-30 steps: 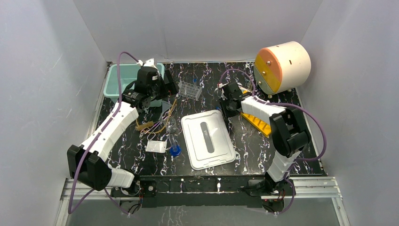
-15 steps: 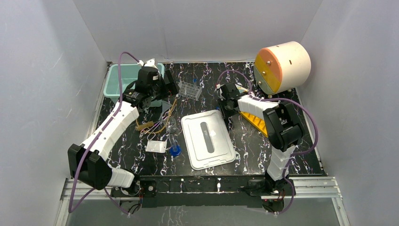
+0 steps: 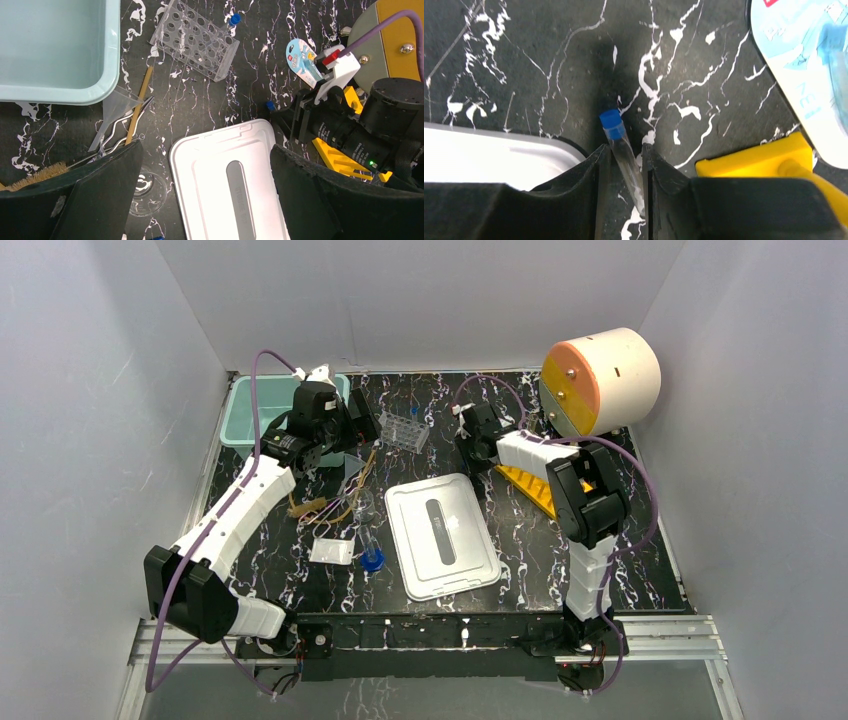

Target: Organize the chemistry lab equipment

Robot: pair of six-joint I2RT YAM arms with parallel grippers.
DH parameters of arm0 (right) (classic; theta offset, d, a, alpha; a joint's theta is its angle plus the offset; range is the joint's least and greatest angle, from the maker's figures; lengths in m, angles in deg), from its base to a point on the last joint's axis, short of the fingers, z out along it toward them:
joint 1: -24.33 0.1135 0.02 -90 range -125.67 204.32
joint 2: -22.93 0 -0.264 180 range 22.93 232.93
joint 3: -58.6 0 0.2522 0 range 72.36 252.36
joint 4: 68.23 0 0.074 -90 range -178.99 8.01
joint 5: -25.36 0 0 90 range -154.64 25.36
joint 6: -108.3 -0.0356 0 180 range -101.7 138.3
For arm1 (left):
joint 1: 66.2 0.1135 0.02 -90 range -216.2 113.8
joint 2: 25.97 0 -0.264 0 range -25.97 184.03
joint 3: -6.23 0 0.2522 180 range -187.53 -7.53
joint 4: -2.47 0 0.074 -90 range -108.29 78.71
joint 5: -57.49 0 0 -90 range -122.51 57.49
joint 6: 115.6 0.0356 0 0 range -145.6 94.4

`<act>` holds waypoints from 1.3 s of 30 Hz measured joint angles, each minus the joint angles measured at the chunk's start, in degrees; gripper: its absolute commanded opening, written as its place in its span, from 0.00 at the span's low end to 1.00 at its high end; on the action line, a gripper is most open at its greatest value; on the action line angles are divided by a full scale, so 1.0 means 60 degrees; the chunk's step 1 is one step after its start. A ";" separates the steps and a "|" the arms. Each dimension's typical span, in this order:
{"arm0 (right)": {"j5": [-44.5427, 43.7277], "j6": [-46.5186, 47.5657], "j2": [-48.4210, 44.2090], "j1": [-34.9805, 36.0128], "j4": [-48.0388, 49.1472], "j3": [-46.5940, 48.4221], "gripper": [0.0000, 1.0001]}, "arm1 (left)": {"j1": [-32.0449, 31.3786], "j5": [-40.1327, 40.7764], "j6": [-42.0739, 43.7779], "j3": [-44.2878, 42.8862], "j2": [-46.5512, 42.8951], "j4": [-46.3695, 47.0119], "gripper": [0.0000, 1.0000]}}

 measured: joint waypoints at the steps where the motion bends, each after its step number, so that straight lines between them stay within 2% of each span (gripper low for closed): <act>1: -0.0004 0.0000 0.0084 0.0000 0.0033 0.0109 0.36 | 0.0000 0.0000 0.0000 0.0000 0.0000 0.0000 0.98; 7: 0.0080 0.0277 0.0317 0.0004 0.0233 0.0361 0.25 | 0.0000 0.0000 0.0004 0.0000 0.0000 0.0000 0.98; 22: 0.0240 0.0364 0.0178 -0.0073 -0.0138 0.0725 0.24 | -0.0007 -0.0732 0.0288 -0.0058 0.0339 0.0229 0.96; 32: 0.2047 -0.2029 -0.1719 -0.0342 0.0222 0.0769 0.24 | -0.0965 -0.1767 -0.0113 -0.0492 0.1971 0.1162 0.95; 37: 0.2641 -0.3544 -0.2772 -0.0375 0.0954 0.0659 0.24 | -0.1209 -0.2849 -0.0943 0.0018 0.2178 0.2754 0.90; 39: 0.2783 -0.4138 -0.3078 -0.0379 0.1282 0.0608 0.24 | -0.1242 -0.3242 -0.1319 0.0364 0.2189 0.3519 0.85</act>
